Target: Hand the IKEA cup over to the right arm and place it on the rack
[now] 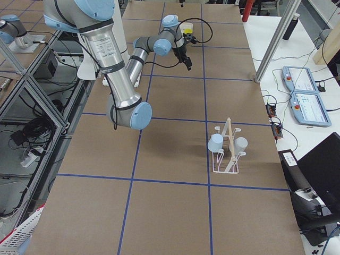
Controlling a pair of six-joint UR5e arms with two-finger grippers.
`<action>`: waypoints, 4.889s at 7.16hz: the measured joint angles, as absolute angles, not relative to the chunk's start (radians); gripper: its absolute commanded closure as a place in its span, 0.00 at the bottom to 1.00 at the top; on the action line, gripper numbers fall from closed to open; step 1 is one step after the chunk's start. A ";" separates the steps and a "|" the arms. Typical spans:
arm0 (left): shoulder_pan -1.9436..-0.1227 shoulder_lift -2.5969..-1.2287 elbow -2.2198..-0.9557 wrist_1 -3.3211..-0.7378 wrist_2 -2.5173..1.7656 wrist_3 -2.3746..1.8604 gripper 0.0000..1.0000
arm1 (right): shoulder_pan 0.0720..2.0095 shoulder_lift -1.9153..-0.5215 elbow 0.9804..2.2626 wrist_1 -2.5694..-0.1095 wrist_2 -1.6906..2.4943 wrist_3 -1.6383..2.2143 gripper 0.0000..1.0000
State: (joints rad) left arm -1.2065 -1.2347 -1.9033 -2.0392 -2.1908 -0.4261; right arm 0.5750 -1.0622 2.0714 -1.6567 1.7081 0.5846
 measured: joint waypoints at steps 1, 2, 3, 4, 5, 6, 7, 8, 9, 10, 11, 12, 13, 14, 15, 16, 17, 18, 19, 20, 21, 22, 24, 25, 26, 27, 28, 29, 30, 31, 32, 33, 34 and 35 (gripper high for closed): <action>-1.176 -1.226 -1.840 -2.116 -2.181 -0.442 0.00 | 0.574 -1.062 2.071 -1.657 1.708 0.585 0.00; -1.161 -1.221 -1.768 -2.209 -2.180 -0.451 0.00 | 0.574 -1.062 2.071 -1.657 1.707 0.584 0.00; -1.155 -1.218 -1.727 -2.264 -2.197 -0.456 0.00 | 0.574 -1.062 2.071 -1.656 1.707 0.584 0.00; -1.153 -1.212 -1.709 -2.290 -2.231 -0.456 0.00 | 0.574 -1.062 2.070 -1.656 1.706 0.584 0.00; -1.153 -1.198 -1.702 -2.311 -2.265 -0.454 0.00 | 0.574 -1.062 2.069 -1.656 1.706 0.583 0.00; -1.152 -1.180 -1.701 -2.328 -2.285 -0.450 0.14 | 0.573 -1.063 2.068 -1.656 1.706 0.583 0.00; -1.151 -1.168 -1.700 -2.338 -2.293 -0.448 0.43 | 0.572 -1.062 2.068 -1.656 1.706 0.583 0.00; -1.150 -1.163 -1.698 -2.341 -2.295 -0.449 0.46 | 0.571 -1.062 2.067 -1.655 1.705 0.583 0.00; -1.148 -1.162 -1.697 -2.342 -2.296 -0.453 0.45 | 0.570 -1.063 2.066 -1.655 1.705 0.583 0.00; -1.146 -1.167 -1.696 -2.342 -2.297 -0.456 0.45 | 0.570 -1.064 2.065 -1.655 1.704 0.582 0.00; -1.144 -1.175 -1.695 -2.341 -2.298 -0.458 0.50 | 0.569 -1.064 2.064 -1.655 1.704 0.581 0.00; -1.143 -1.185 -1.692 -2.338 -2.298 -0.458 0.71 | 0.569 -1.064 2.063 -1.655 1.704 0.579 0.00; -1.143 -1.193 -1.689 -2.337 -2.298 -0.459 0.84 | 0.569 -1.065 2.061 -1.655 1.703 0.577 0.00; -1.142 -1.196 -1.687 -2.336 -2.306 -0.460 0.92 | 0.569 -1.065 2.061 -1.655 1.703 0.576 0.00; -1.141 -1.197 -1.686 -2.337 -2.320 -0.460 0.98 | 0.569 -1.065 2.060 -1.655 1.703 0.575 0.00; -1.139 -1.198 -1.686 -2.338 -2.329 -0.459 1.00 | 0.569 -1.065 2.060 -1.655 1.702 0.574 0.00; -1.137 -1.198 -1.686 -2.338 -2.337 -0.458 1.00 | 0.570 -1.065 2.060 -1.655 1.701 0.574 0.00; -1.136 -1.198 -1.689 -2.338 -2.350 -0.457 1.00 | 0.570 -1.065 2.060 -1.655 1.700 0.574 0.00; -1.136 -1.202 -1.695 -2.337 -2.363 -0.457 1.00 | 0.570 -1.065 2.060 -1.654 1.699 0.574 0.00; -1.143 -1.209 -1.702 -2.335 -2.368 -0.457 1.00 | 0.570 -1.064 2.060 -1.652 1.698 0.574 0.00; -1.166 -1.216 -1.709 -2.332 -2.369 -0.456 1.00 | 0.569 -1.062 2.061 -1.651 1.698 0.574 0.00; -1.201 -1.226 -1.715 -2.328 -2.369 -0.455 1.00 | 0.569 -1.061 2.062 -1.649 1.697 0.573 0.00; -1.294 -1.301 -1.791 -2.199 -2.369 -0.453 1.00 | 0.569 -1.048 2.042 -1.576 1.688 0.573 0.01; -1.329 -1.377 -1.856 -2.052 -2.370 -0.455 1.00 | 0.571 -1.044 1.996 -1.455 1.681 0.573 0.01; -1.344 -1.465 -1.907 -1.903 -2.379 -0.467 1.00 | 0.572 -1.045 1.925 -1.275 1.642 0.566 0.00; -1.349 -1.558 -1.929 -1.798 -2.409 -0.510 1.00 | 0.572 -1.044 1.858 -1.104 1.588 0.556 0.00; -1.349 -1.640 -1.934 -1.749 -2.459 -0.600 1.00 | 0.571 -1.043 1.815 -1.001 1.547 0.549 0.01; -1.348 -1.711 -1.935 -1.735 -2.517 -0.724 1.00 | 0.569 -1.042 1.792 -0.957 1.494 0.547 0.01; -1.344 -1.780 -1.933 -1.733 -2.578 -0.865 1.00 | 0.564 -1.040 1.770 -0.925 1.428 0.538 0.01; -1.330 -1.843 -1.933 -1.734 -2.637 -1.002 1.00 | 0.559 -1.029 1.734 -0.860 1.382 0.506 0.01; -1.296 -1.904 -1.934 -1.738 -2.687 -1.125 1.00 | 0.550 -1.004 1.672 -0.750 1.363 0.461 0.01; -1.244 -1.966 -1.934 -1.744 -2.712 -1.229 1.00 | 0.537 -0.981 1.603 -0.629 1.356 0.429 0.01; -1.190 -2.020 -1.933 -1.752 -2.719 -1.313 1.00 | 0.523 -0.966 1.557 -0.527 1.353 0.396 0.02; -1.145 -2.057 -1.932 -1.758 -2.720 -1.366 1.00 | 0.509 -0.960 1.535 -0.448 1.350 0.352 0.03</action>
